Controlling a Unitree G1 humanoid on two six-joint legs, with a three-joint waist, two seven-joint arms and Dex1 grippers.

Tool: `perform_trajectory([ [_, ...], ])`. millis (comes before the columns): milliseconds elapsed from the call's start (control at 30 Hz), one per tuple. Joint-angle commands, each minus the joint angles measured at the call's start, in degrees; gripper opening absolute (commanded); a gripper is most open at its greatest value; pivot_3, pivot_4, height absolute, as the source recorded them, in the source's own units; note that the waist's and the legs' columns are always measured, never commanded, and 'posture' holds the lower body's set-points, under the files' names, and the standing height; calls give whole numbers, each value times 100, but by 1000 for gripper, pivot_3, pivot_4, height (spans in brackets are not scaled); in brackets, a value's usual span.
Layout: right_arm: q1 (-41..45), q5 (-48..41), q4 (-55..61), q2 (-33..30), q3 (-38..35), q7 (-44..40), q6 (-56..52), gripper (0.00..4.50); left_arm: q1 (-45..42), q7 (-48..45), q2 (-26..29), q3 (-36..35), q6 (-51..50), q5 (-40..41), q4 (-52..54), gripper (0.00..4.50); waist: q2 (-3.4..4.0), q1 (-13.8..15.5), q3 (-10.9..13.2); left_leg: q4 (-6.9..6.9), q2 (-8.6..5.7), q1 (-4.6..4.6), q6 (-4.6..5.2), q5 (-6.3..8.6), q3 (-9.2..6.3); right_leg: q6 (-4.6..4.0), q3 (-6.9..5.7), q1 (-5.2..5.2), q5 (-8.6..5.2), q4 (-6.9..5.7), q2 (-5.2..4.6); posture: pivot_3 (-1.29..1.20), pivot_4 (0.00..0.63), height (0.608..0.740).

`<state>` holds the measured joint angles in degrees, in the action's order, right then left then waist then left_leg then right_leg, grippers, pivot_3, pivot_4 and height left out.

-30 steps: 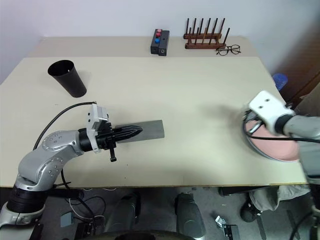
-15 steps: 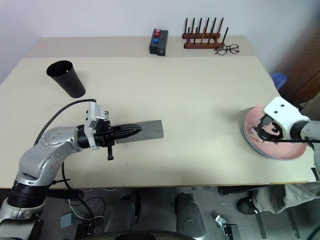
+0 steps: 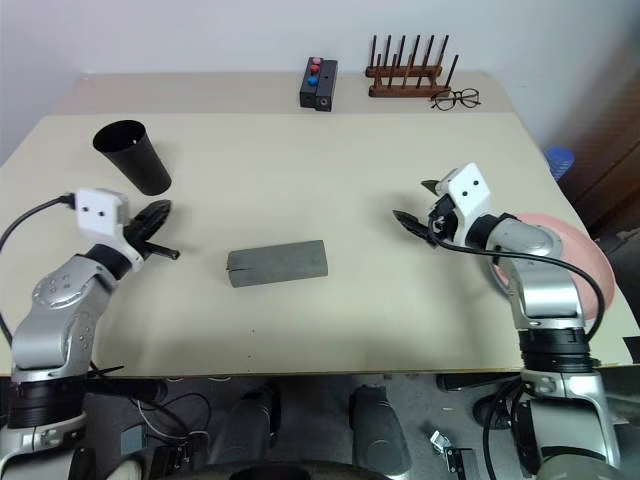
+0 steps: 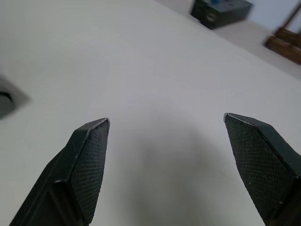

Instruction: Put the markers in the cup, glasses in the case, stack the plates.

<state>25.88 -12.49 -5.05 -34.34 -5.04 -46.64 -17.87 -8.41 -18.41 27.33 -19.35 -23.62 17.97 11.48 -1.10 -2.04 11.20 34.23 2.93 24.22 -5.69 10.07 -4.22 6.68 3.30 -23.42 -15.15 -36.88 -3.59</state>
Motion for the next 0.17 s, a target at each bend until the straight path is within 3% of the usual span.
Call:
perform_trajectory([
  [33, 162, -60, -160, 81, 76, -115, 255, 3952, 265, 270, -107, -221, 48, -53, 385, 0, 0, 5, 0, 0, 0, -2, 0, 0, 0, 0, 0, 1, 0, 0, 0, 0, 150, 738],
  [167, 221, -81, -336, 148, 145, -147, 375, 3952, 459, 439, -181, -239, -27, -48, 606, 0, 0, 1, 0, 0, 0, -3, 0, 0, 0, -1, 0, 0, 0, -4, 1, 0, 150, 738],
])
